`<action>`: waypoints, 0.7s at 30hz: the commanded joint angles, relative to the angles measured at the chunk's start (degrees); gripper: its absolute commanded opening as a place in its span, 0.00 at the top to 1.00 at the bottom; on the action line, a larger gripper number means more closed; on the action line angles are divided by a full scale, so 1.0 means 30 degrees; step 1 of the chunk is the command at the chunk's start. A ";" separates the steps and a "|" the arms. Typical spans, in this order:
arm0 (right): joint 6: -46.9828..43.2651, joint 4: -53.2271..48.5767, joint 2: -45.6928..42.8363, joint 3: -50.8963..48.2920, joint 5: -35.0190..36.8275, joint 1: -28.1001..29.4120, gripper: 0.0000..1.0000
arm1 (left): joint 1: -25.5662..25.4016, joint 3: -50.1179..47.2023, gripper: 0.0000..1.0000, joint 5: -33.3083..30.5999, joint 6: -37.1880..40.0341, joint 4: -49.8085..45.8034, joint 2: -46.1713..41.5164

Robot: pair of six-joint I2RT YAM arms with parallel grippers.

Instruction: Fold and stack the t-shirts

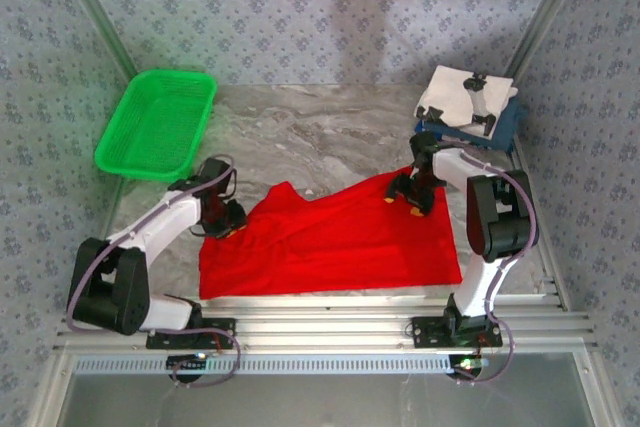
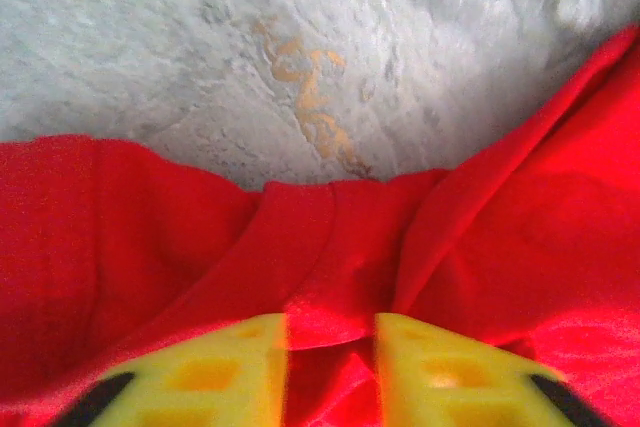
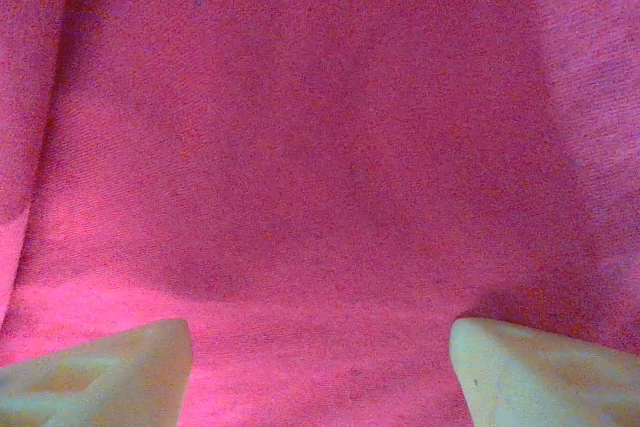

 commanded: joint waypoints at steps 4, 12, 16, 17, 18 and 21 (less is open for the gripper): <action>0.0260 -0.1209 0.0708 -0.0383 0.1331 -0.0277 0.27 | 0.0943 0.1238 0.39 0.0459 -0.0872 0.1254 -0.0774; 0.0026 -0.1260 0.0898 -0.0009 0.1167 -0.0293 0.27 | 0.1766 0.4424 0.38 0.3654 0.3007 0.1664 0.4021; -0.0135 -0.1268 0.0928 0.0040 0.1036 -0.0237 0.27 | 0.1951 0.6291 0.40 0.5096 0.5343 0.0313 0.6927; -0.0148 -0.1290 0.0953 0.0038 0.0985 -0.0280 0.27 | 0.1952 0.6671 0.41 0.4993 0.5602 -0.0509 0.7583; -0.0204 -0.1306 0.0929 0.0056 0.0937 -0.0250 0.27 | 0.1981 0.6950 0.42 0.4700 0.5761 -0.0867 0.8113; -0.0287 -0.1400 0.0942 0.0161 0.0919 -0.0265 0.27 | 0.2033 0.7214 0.44 0.4553 0.5841 -0.0703 0.8873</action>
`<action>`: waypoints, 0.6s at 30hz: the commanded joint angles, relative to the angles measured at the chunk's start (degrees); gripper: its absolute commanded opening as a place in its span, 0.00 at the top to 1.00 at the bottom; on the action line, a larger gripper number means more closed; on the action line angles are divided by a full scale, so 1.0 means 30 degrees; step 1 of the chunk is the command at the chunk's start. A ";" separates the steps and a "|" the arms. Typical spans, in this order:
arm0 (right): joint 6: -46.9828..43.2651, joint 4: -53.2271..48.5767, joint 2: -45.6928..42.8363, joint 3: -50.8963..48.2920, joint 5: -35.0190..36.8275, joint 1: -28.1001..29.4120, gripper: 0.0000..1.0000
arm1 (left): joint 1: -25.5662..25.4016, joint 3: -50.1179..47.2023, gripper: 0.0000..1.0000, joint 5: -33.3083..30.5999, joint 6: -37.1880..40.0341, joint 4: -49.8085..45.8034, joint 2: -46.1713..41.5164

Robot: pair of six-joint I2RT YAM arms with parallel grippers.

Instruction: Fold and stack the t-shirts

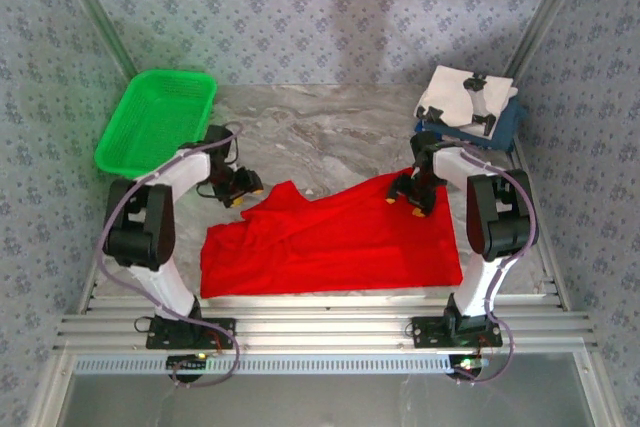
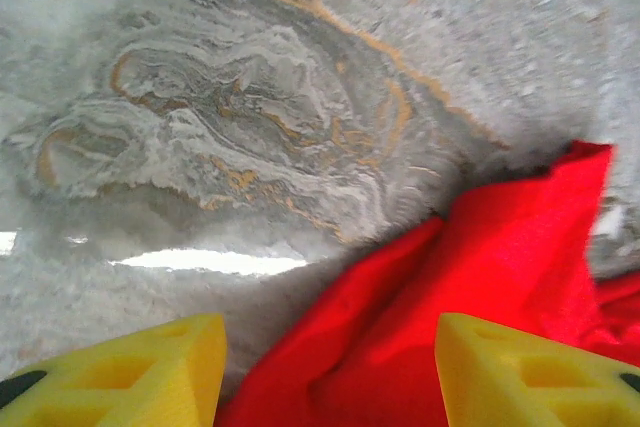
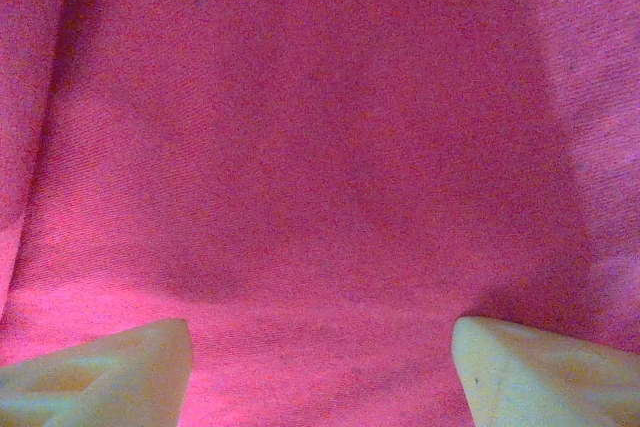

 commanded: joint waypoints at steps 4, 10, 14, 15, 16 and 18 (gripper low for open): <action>-0.0390 -0.1036 0.0811 0.0086 0.0791 -0.0193 0.27 | 0.0080 0.0662 0.45 0.1929 0.0968 -0.0507 0.1391; -0.0530 -0.1208 0.0840 0.0340 0.0835 -0.0193 0.27 | 0.0020 -0.0127 0.56 0.4150 0.0906 0.0794 0.2065; -0.0624 -0.1167 0.0954 0.0498 0.0803 -0.0206 0.27 | 0.0093 -0.0400 0.77 0.4665 0.1155 0.1111 0.2303; -0.0616 -0.1153 0.0986 0.0530 0.0803 -0.0213 0.27 | 0.0108 -0.0469 0.81 0.4785 0.1048 0.1439 0.2127; -0.0629 -0.1173 0.1030 0.0559 0.0788 -0.0193 0.27 | 0.0108 -0.0524 0.85 0.4796 0.0890 0.1809 0.1906; -0.0616 -0.1184 0.1103 0.0560 0.0788 -0.0193 0.27 | 0.0108 -0.0397 0.88 0.4699 0.0580 0.2121 0.1278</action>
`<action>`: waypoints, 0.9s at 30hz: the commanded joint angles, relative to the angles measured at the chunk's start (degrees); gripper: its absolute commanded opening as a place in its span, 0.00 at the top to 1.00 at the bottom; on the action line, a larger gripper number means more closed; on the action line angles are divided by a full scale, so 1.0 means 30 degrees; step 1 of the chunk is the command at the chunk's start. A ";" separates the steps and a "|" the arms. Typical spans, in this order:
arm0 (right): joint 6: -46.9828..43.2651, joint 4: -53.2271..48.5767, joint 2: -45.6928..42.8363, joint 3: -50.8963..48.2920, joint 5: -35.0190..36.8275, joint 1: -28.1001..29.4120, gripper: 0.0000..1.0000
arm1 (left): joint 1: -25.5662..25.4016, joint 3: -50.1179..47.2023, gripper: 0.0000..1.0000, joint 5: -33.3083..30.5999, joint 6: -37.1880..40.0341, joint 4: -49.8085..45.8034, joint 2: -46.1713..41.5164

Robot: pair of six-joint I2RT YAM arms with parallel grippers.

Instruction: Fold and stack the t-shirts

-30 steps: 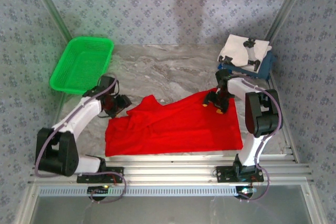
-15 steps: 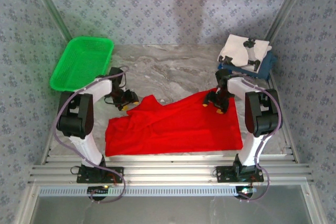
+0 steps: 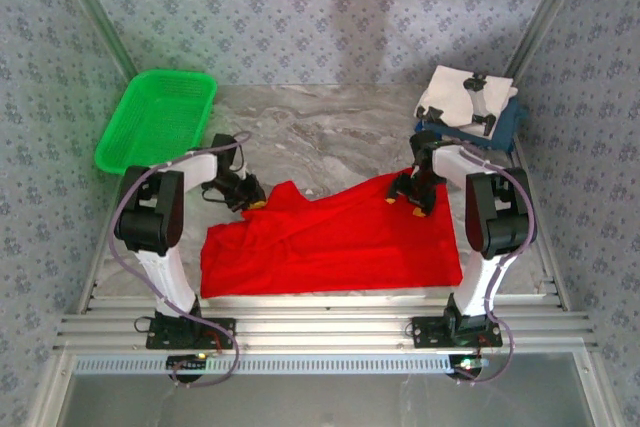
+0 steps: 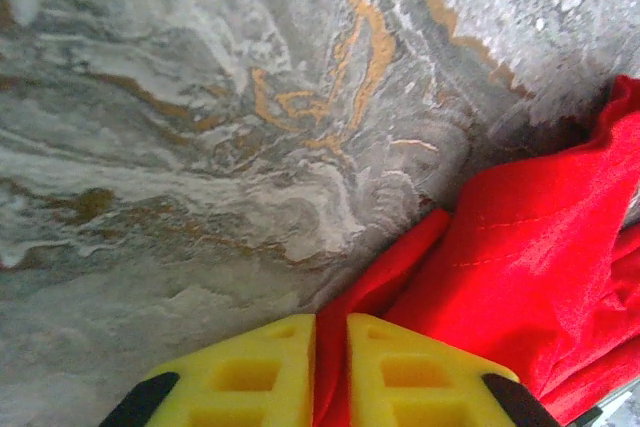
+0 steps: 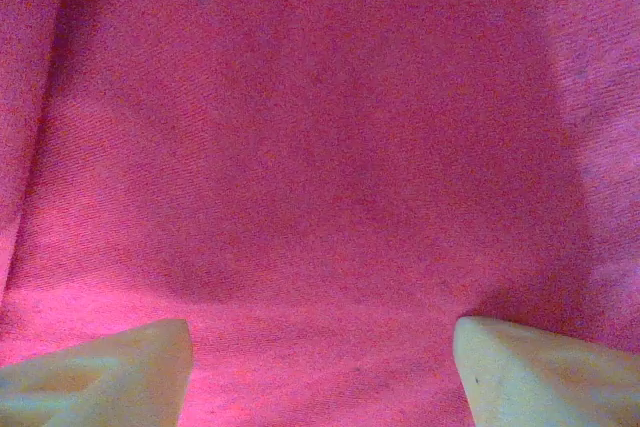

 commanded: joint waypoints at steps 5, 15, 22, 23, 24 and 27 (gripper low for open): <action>-0.0315 -0.0615 0.0710 0.0029 0.0854 -0.0180 0.27 | 0.0104 -0.0047 0.93 -0.1016 -0.0457 0.0915 -0.3489; -0.0227 -0.0314 0.0886 0.0041 0.0793 -0.0196 0.27 | 0.0204 -0.2198 0.94 -0.4047 -0.1365 0.1553 -0.7320; -0.0174 -0.0145 0.0858 -0.0081 0.0736 -0.0165 0.27 | 0.0282 -0.3323 0.93 -0.4885 -0.2134 0.1656 -0.7003; -0.0203 -0.0167 0.0857 -0.0106 0.0737 -0.0162 0.27 | 0.0283 -0.3232 0.93 -0.5014 -0.2263 0.1446 -0.6606; -0.0181 -0.0198 0.0842 -0.0104 0.0737 -0.0149 0.27 | 0.0285 -0.3203 0.92 -0.5033 -0.2300 0.1245 -0.6305; -0.0195 -0.0145 0.0828 -0.0104 0.0711 -0.0127 0.27 | 0.0285 -0.3277 0.69 -0.5366 -0.2537 0.1245 -0.5845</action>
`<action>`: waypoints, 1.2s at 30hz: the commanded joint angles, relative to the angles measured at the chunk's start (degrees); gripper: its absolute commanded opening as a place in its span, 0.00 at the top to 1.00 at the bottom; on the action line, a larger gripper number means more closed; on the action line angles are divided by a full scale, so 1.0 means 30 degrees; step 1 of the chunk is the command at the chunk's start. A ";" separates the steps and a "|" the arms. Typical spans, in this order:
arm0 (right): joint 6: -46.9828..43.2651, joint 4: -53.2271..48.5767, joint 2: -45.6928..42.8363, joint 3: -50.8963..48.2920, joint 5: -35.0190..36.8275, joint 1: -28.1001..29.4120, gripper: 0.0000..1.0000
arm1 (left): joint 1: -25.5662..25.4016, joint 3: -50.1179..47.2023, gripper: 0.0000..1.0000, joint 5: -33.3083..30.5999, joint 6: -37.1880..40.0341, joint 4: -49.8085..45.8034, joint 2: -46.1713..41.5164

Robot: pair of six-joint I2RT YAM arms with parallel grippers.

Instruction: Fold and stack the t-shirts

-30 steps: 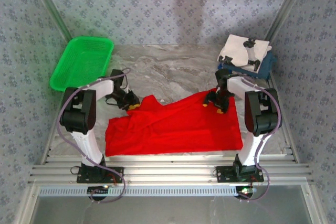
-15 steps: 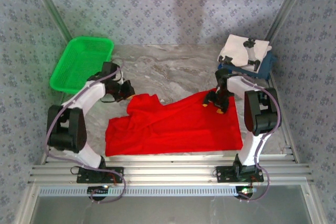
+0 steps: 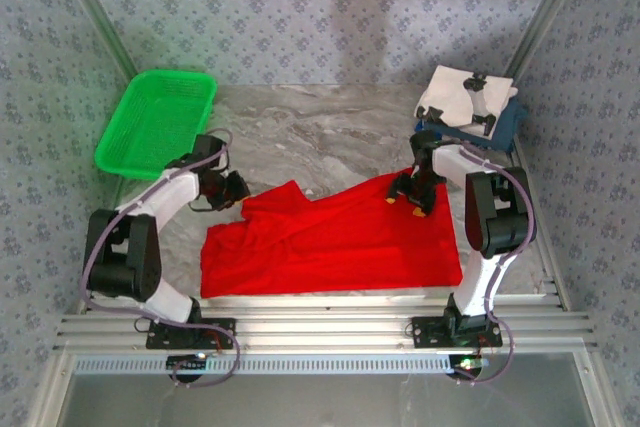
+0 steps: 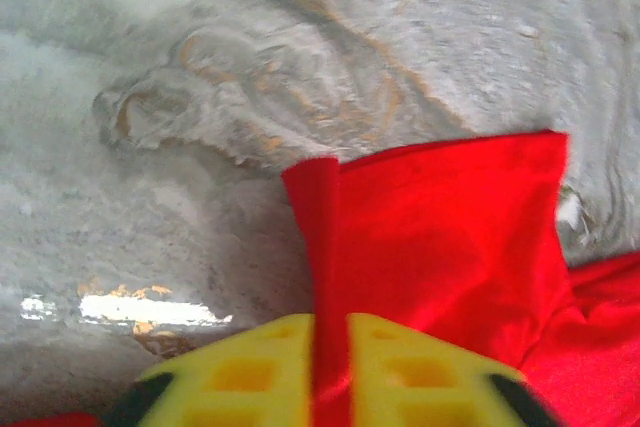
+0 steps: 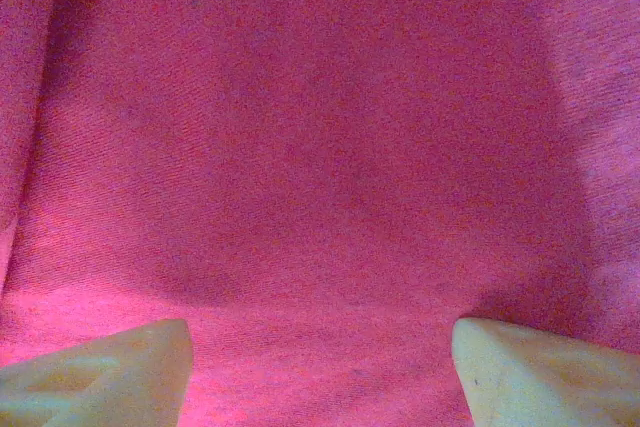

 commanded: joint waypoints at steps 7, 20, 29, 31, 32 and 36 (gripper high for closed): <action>-0.0258 -0.0234 0.0616 -0.0159 0.0704 -0.0067 0.27 | 0.0408 -0.0184 0.39 -0.0652 -0.1273 0.0876 0.0097; -0.0301 -0.0362 0.0528 -0.0048 0.0744 -0.0047 0.27 | 0.0915 0.0045 0.40 -0.0293 -0.2305 0.0668 0.1892; -0.0275 -0.0322 0.0528 -0.0048 0.0773 0.0081 0.27 | 0.0886 0.1493 0.42 -0.0240 -0.2157 0.1215 0.3642; -0.0275 -0.0322 0.0529 -0.0045 0.0773 0.0059 0.27 | 0.0831 0.1818 0.43 -0.0228 -0.2062 0.1156 0.4045; -0.0268 -0.0292 0.0502 -0.0045 0.0773 0.0113 0.27 | 0.0771 0.1933 0.43 -0.0269 -0.1974 0.1217 0.4157; -0.0248 -0.0263 0.0555 -0.0030 0.0686 0.0128 0.27 | 0.0342 0.3213 0.46 -0.0421 -0.1390 0.0037 0.5351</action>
